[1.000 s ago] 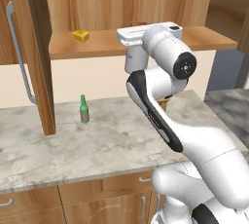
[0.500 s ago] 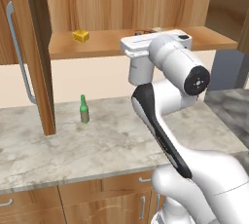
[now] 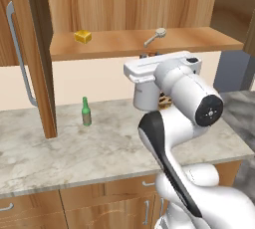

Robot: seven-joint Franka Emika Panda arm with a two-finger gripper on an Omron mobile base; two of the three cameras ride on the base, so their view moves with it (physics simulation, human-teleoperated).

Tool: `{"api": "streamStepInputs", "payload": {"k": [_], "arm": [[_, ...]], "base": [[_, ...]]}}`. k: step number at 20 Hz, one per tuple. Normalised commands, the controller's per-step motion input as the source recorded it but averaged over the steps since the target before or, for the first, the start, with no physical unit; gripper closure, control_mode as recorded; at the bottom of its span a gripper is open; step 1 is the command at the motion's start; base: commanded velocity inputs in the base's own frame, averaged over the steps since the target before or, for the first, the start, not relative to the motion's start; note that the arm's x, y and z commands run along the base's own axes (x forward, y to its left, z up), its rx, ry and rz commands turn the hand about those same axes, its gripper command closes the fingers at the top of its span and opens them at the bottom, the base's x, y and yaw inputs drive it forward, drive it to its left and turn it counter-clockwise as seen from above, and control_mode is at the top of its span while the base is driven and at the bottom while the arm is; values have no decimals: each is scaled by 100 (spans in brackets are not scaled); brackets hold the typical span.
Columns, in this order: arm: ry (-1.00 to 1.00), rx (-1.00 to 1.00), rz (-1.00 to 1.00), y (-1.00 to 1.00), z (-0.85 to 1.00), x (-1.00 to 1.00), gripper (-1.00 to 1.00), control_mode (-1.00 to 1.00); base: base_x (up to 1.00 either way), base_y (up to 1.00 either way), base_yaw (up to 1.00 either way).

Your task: Pick the soap dispenser and dish brush from the cabinet and place them on the counter.

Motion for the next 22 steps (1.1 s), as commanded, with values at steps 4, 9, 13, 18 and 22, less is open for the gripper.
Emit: {"api": "streamStepInputs", "payload": {"k": [4, 9, 13, 18, 22], "arm": [[0, 0, 0, 11, -40, -37, 100, -100], [0, 0, 0, 13, -43, -31, 100, -100], [0, 0, 0, 16, -37, -35, 100, -100], [0, 0, 0, 17, -35, -39, 100, -100], [-2, 0, 1, 17, -45, -16, 100, -100]], "base": [[0, 0, 0], [0, 0, 0], [0, 0, 0], [0, 0, 0], [0, 0, 0]]}}
